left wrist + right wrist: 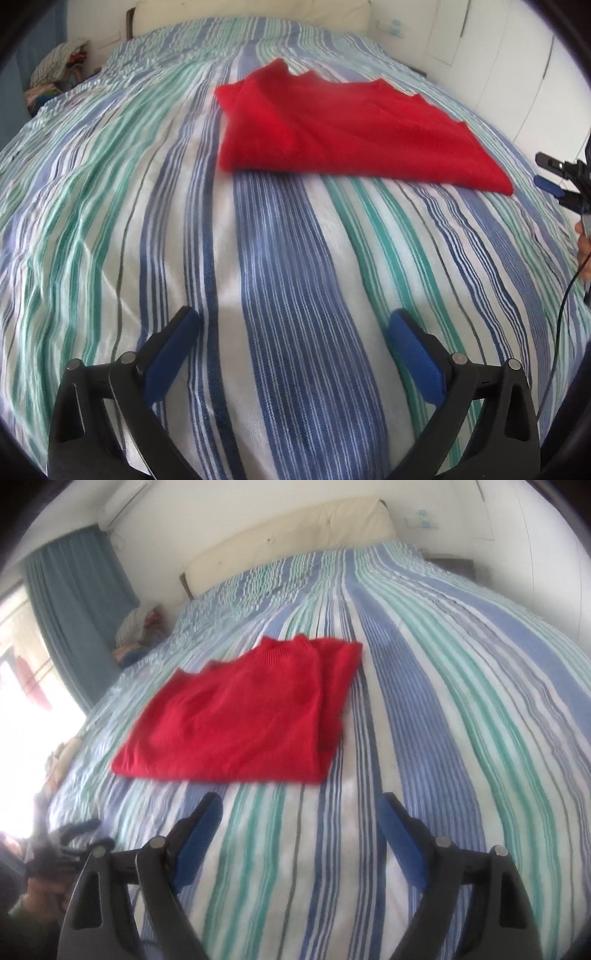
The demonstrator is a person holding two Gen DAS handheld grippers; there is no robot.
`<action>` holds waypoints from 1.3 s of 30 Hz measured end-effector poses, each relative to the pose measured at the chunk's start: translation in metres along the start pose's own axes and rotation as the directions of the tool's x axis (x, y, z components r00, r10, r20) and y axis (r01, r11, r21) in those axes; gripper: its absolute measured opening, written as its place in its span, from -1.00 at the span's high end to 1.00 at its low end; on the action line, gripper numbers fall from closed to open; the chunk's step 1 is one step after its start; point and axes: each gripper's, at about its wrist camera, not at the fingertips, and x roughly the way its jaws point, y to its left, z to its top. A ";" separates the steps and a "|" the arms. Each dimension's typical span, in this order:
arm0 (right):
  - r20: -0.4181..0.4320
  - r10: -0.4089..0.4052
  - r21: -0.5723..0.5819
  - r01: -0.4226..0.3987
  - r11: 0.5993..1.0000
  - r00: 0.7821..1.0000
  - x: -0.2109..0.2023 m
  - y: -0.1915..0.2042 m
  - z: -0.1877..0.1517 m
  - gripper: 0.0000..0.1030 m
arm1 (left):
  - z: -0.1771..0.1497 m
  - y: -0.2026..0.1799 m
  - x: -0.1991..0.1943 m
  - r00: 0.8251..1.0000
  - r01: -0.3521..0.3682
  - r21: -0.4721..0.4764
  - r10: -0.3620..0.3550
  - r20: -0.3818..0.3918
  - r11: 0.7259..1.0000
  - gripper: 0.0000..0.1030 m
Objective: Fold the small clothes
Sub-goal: 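Open both grippers and withdraw from the folded sweater, then grasp one side of the folded sweater with the right gripper and fold it over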
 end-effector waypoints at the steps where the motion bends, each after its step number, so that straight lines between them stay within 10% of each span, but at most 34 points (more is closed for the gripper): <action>1: 0.007 0.014 0.027 -0.014 1.000 1.000 0.005 -0.005 0.019 -0.65 | -0.003 -0.003 0.001 1.000 -0.010 0.021 0.010 0.007 1.000 -0.99; 10: -0.145 0.117 0.274 -0.074 0.959 0.982 0.128 -0.044 0.080 -0.51 | -0.014 -0.007 0.002 0.997 -0.020 0.051 0.016 0.072 0.998 -0.99; 13: -0.169 0.126 0.270 -0.078 0.960 0.978 0.144 -0.032 0.077 0.66 | -0.012 -0.003 -0.001 0.998 0.011 0.033 -0.013 0.061 0.999 -0.99; 14: -0.166 0.108 0.277 -0.058 0.959 0.980 0.142 -0.028 0.080 0.78 | -0.010 -0.001 -0.003 0.998 0.024 0.021 -0.025 0.057 0.999 -0.99; 22: -0.133 0.063 0.104 -0.049 0.993 0.989 0.108 0.088 0.145 0.79 | 0.002 0.030 -0.028 0.988 0.145 -0.159 -0.133 0.084 0.977 -0.97; 31: -0.249 0.112 -0.079 -0.136 0.988 0.962 0.200 0.257 0.133 0.79 | 0.001 0.054 -0.040 0.992 0.080 -0.186 -0.060 0.112 0.979 -0.97; 35: -0.402 0.284 -0.010 -0.315 0.949 0.870 0.243 0.279 0.099 0.23 | -0.002 0.065 -0.040 0.994 0.064 -0.218 -0.042 0.104 0.974 -0.97; 39: -0.390 0.451 0.026 -0.480 0.877 0.803 0.220 0.276 0.093 0.20 | 0.000 0.074 -0.043 0.991 0.100 -0.262 -0.074 0.107 0.960 -0.97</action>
